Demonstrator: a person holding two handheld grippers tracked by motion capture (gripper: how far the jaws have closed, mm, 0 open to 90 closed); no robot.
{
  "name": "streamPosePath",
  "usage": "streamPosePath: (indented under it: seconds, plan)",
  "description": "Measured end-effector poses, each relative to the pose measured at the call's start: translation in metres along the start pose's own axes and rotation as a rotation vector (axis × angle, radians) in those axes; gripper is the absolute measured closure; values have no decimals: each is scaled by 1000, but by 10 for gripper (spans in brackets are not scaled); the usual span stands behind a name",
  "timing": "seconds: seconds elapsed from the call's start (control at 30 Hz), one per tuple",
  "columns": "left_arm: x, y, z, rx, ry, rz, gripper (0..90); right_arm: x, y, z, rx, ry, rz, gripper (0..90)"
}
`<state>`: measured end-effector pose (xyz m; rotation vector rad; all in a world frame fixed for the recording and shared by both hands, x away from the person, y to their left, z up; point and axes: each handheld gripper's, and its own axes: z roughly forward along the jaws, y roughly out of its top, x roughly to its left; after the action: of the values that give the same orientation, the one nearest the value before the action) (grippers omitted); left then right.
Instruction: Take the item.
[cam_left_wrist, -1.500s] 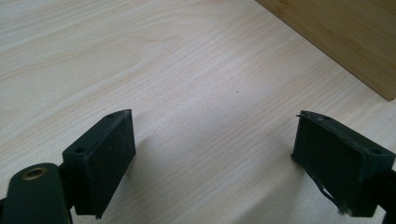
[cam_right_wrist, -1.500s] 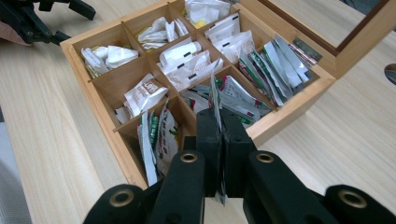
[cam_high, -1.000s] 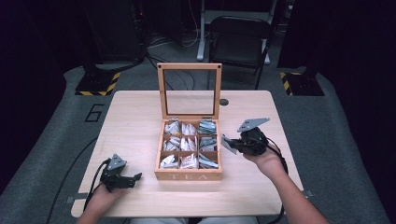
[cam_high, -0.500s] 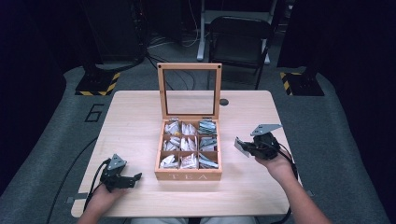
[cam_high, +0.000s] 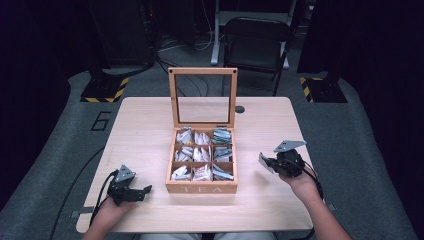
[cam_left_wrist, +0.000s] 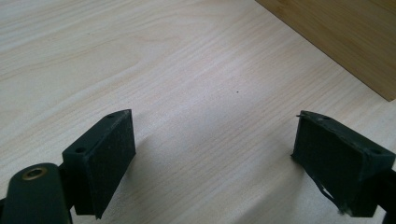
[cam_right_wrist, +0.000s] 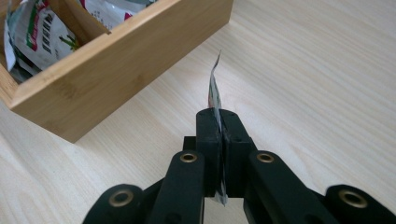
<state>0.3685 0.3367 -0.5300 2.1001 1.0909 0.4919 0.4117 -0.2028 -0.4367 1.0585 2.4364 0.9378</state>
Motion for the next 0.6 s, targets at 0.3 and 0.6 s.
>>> streamPosePath:
  seconds: [0.3, 0.6]
  plan:
    - [0, 0, 0, 0, -1, -1, 126, 2, -13, 9, 3, -22, 17, 875]
    - [0, 0, 0, -3, 1, -2, 127, 5, -24, 20, 11, -19, 33, 866]
